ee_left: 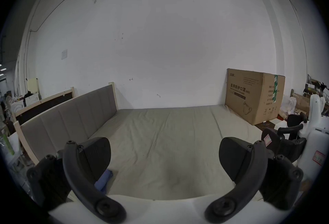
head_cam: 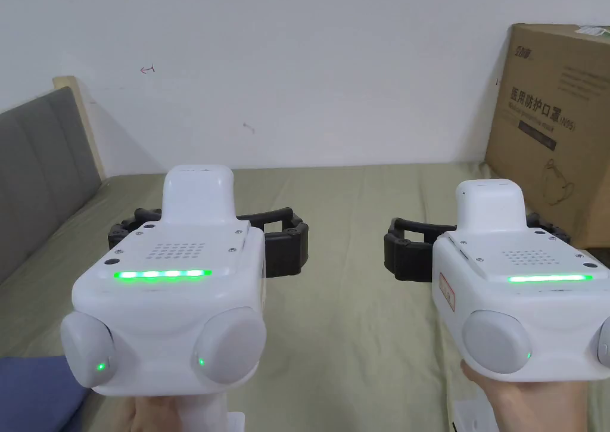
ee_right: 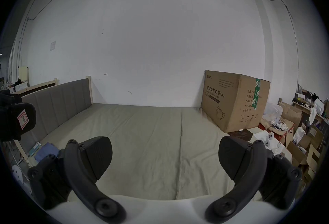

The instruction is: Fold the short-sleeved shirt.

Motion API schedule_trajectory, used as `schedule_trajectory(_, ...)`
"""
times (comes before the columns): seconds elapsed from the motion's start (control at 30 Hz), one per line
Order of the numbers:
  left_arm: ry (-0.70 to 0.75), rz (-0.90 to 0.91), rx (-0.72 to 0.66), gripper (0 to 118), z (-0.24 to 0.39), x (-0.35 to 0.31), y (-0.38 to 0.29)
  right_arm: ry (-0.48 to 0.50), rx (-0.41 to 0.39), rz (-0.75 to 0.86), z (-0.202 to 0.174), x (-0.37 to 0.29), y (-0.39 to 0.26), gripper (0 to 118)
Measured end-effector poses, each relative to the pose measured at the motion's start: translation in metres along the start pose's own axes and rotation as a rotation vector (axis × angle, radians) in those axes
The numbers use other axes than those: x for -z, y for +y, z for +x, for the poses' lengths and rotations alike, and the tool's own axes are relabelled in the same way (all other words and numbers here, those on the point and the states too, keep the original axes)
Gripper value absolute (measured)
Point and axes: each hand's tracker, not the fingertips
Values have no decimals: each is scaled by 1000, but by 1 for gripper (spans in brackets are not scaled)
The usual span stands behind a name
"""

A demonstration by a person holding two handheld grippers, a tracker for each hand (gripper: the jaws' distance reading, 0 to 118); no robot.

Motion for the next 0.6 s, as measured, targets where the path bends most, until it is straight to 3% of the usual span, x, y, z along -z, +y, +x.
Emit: schedule_trajectory(0.6,15,30,8,118,-2,-2,-1,13,0,-8,0,-1,0,117)
